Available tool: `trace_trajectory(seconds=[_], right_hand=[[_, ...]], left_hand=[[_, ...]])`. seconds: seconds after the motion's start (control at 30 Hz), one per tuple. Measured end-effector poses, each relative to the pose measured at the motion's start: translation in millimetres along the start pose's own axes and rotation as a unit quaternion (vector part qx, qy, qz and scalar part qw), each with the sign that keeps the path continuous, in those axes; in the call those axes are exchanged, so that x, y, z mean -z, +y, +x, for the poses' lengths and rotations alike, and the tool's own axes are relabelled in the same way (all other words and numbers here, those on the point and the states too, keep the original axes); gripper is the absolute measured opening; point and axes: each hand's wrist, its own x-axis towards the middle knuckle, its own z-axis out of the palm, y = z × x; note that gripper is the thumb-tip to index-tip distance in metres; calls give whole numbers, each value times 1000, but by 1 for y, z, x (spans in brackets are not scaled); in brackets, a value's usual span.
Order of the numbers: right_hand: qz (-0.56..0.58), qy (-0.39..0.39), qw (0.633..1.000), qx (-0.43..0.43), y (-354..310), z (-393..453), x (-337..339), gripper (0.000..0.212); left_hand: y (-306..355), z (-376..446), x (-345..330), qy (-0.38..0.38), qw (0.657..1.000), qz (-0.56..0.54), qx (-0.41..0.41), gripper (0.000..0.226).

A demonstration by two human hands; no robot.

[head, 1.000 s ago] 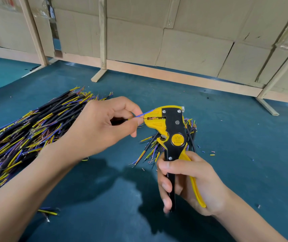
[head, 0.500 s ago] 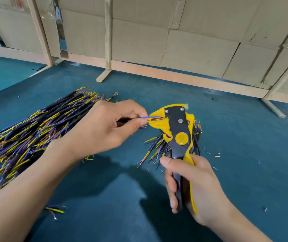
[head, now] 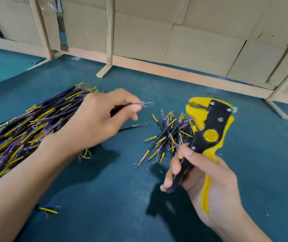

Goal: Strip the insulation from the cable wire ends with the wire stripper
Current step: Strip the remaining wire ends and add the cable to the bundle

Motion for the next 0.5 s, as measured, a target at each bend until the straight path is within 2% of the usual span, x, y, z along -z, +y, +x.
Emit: trace_trajectory(seconds=[0.1,0.2,0.4,0.5], right_hand=[[8,-69,996,-61,10,-1,0,15],[35,-111,990,-85,21,-3,-4,14],[36,-142,986,-85,24,-6,-1,16],[27,-134,987,-82,26,-6,-1,17]], left_hand=[[3,-4,-8,2,998,39,-40,18],[4,-10,-19,17,992,99,-82,19],[7,-12,-24,36,986,118,-109,18],[6,-12,-24,43,984,117,-124,18]])
